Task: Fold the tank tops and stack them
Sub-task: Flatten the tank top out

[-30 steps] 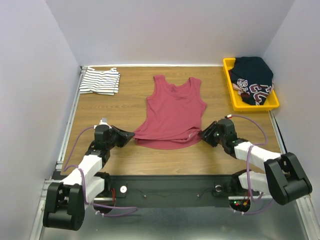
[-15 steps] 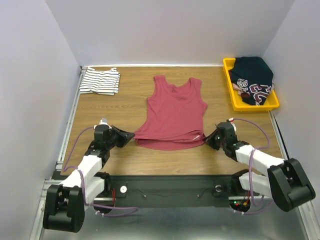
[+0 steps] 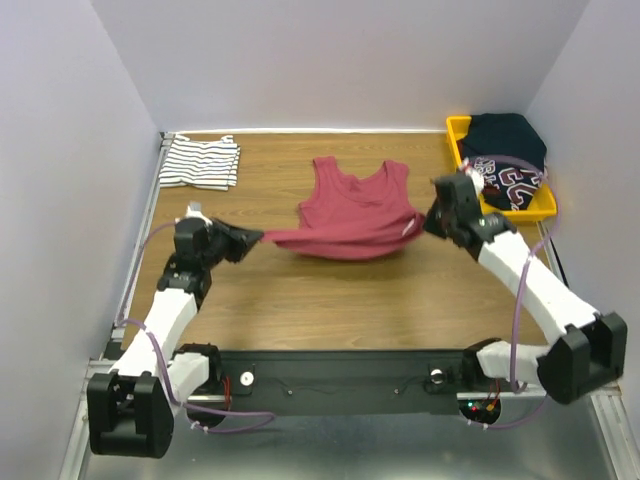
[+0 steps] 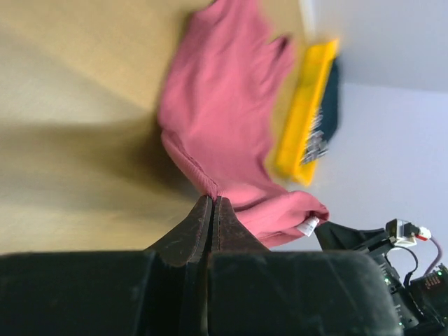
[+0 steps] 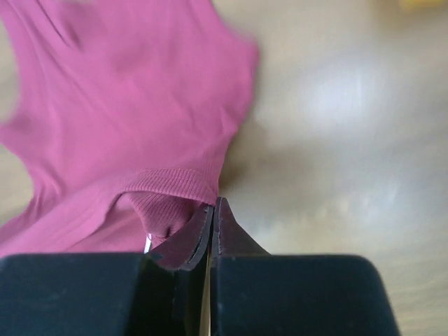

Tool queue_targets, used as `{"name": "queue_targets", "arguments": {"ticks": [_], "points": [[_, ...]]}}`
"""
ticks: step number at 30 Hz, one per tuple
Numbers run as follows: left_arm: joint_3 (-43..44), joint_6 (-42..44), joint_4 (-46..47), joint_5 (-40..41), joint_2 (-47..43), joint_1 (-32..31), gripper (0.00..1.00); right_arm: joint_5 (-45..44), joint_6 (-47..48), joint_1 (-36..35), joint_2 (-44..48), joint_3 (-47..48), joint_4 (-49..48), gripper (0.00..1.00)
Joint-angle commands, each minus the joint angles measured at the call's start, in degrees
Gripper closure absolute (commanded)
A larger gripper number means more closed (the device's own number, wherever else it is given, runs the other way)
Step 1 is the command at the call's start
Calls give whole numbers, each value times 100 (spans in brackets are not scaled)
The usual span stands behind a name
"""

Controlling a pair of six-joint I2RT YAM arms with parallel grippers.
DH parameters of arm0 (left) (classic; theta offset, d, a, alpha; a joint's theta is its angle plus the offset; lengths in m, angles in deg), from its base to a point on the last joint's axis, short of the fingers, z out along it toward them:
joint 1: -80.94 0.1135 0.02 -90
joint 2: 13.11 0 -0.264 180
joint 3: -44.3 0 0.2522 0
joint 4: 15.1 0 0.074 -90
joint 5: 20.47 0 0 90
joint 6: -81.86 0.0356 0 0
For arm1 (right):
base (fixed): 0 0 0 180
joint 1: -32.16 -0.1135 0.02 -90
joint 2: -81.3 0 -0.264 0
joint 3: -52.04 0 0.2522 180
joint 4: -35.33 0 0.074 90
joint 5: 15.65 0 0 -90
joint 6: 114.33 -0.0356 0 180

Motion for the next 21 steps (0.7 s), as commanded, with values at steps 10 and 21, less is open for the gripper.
{"name": "queue_targets", "arguments": {"ticks": [10, 21], "points": [[2749, -557, 232, -441, 636, 1132, 100, -1517, 2525, -36, -2161, 4626, 2577, 99], [3591, -1006, 831, -142, 775, 308, 100, -1832, 2754, -1380, -3698, 7375, 3746, 100]]}}
